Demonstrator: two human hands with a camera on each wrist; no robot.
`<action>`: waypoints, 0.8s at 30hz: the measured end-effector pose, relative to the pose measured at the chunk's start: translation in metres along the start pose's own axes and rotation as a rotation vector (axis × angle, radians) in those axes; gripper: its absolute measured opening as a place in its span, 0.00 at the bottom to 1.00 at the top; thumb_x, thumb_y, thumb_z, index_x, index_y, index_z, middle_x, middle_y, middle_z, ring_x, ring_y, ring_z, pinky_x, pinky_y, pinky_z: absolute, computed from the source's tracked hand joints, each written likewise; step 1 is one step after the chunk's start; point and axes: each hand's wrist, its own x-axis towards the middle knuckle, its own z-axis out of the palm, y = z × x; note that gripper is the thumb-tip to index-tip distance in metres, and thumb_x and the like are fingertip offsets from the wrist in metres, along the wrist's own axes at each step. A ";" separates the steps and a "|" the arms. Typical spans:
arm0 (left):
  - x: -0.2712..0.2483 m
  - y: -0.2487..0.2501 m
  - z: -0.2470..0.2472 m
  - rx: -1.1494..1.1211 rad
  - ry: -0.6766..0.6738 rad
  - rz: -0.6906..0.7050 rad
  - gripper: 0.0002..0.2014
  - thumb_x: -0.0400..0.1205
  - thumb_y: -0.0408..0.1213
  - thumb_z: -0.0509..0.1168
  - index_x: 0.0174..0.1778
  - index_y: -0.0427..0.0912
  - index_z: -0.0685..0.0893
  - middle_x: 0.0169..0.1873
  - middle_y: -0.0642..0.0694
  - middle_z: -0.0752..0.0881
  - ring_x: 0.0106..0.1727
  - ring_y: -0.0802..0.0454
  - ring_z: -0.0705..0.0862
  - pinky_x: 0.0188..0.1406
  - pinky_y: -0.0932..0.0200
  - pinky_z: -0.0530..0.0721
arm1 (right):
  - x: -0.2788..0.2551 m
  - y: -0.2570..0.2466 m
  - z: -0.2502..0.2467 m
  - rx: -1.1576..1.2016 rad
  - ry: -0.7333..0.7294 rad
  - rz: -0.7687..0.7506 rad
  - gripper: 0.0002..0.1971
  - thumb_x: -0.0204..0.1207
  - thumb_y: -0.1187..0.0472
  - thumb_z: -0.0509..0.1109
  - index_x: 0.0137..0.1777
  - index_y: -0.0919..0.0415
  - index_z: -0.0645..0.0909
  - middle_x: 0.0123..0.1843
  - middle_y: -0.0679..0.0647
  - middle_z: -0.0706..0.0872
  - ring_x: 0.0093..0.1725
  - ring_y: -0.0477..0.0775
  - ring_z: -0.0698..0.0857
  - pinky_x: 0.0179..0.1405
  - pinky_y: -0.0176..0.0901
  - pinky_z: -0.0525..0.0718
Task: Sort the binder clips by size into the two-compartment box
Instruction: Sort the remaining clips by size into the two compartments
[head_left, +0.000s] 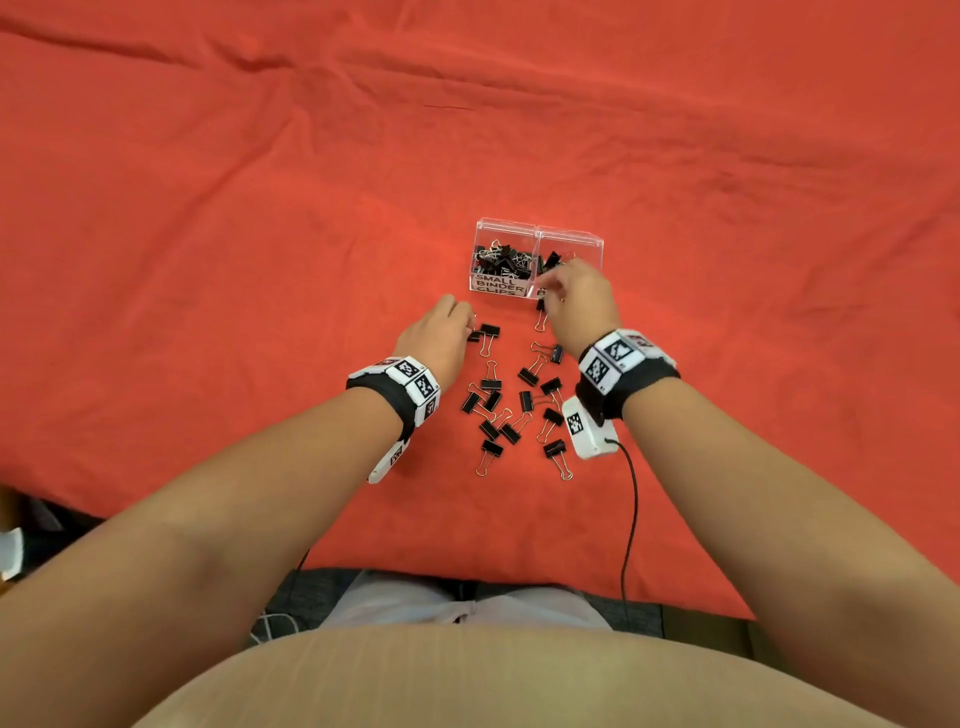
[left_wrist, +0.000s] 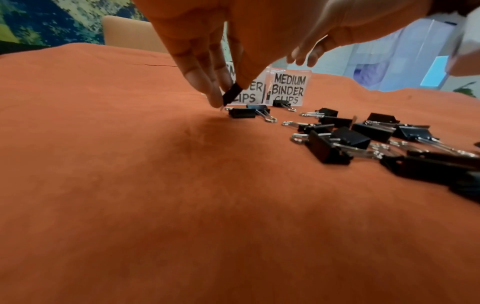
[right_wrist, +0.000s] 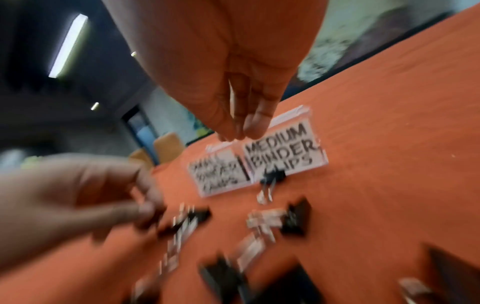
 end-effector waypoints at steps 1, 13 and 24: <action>0.000 0.000 0.001 0.008 -0.021 0.007 0.07 0.85 0.33 0.55 0.55 0.42 0.77 0.54 0.43 0.77 0.48 0.40 0.82 0.41 0.44 0.83 | -0.005 0.002 0.009 -0.064 -0.076 -0.042 0.14 0.78 0.72 0.60 0.58 0.64 0.84 0.61 0.59 0.81 0.60 0.57 0.81 0.65 0.51 0.82; 0.005 0.016 0.009 -0.021 -0.034 -0.033 0.11 0.80 0.41 0.66 0.54 0.44 0.74 0.56 0.42 0.74 0.51 0.42 0.80 0.37 0.53 0.78 | -0.020 0.027 0.039 -0.302 -0.203 -0.004 0.23 0.73 0.75 0.63 0.69 0.66 0.71 0.65 0.65 0.72 0.65 0.65 0.74 0.57 0.57 0.81; 0.018 0.018 0.009 0.015 -0.141 -0.052 0.09 0.82 0.37 0.64 0.56 0.42 0.77 0.57 0.39 0.76 0.60 0.40 0.76 0.48 0.46 0.80 | -0.019 0.036 0.010 -0.160 -0.225 0.032 0.05 0.72 0.72 0.64 0.43 0.62 0.78 0.49 0.57 0.81 0.49 0.59 0.80 0.52 0.50 0.81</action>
